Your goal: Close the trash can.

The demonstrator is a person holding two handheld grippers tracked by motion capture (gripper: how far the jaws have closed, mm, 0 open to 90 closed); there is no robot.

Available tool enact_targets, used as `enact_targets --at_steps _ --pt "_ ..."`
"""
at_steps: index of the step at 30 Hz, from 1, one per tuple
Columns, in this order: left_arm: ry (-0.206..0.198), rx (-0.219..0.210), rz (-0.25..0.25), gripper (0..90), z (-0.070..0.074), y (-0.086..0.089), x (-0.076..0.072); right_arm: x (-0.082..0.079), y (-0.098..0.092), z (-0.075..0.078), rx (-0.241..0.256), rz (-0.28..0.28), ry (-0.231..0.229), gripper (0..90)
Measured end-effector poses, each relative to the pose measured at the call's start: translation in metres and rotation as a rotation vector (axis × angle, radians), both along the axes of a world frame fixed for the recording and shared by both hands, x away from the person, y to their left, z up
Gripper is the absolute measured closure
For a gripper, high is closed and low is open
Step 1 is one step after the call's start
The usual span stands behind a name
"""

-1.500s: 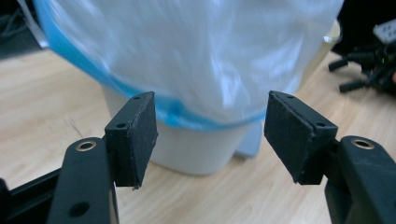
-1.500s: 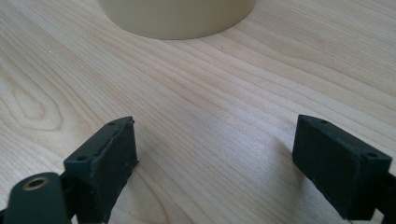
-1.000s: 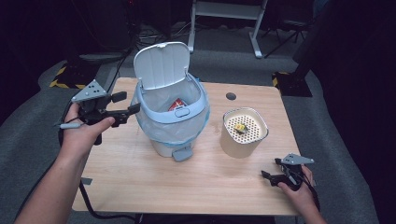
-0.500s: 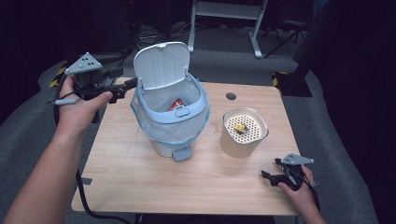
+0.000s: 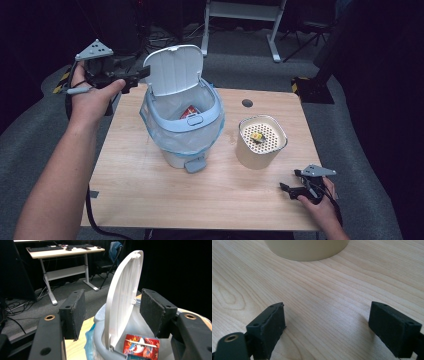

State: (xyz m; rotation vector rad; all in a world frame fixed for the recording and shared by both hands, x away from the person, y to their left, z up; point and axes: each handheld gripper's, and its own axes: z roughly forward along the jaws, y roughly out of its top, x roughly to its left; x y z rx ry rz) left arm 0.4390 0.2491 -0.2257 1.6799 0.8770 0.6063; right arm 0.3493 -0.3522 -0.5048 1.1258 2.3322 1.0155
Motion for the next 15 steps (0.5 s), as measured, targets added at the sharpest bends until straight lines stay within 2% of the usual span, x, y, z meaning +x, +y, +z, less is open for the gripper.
enact_targets --at_steps 2,6,15 --pt "-0.001 0.010 -0.002 37.3 0.001 -0.002 0.004 0.000 0.000 0.000 0.000 0.000 0.000 13.8" --pt "-0.007 -0.016 -0.002 37.2 0.002 -0.003 0.011 0.000 0.000 0.000 0.000 0.000 0.000 13.7" --pt "-0.003 -0.006 -0.060 36.1 0.001 -0.017 0.015 0.000 0.000 0.000 0.000 0.000 0.000 13.7"
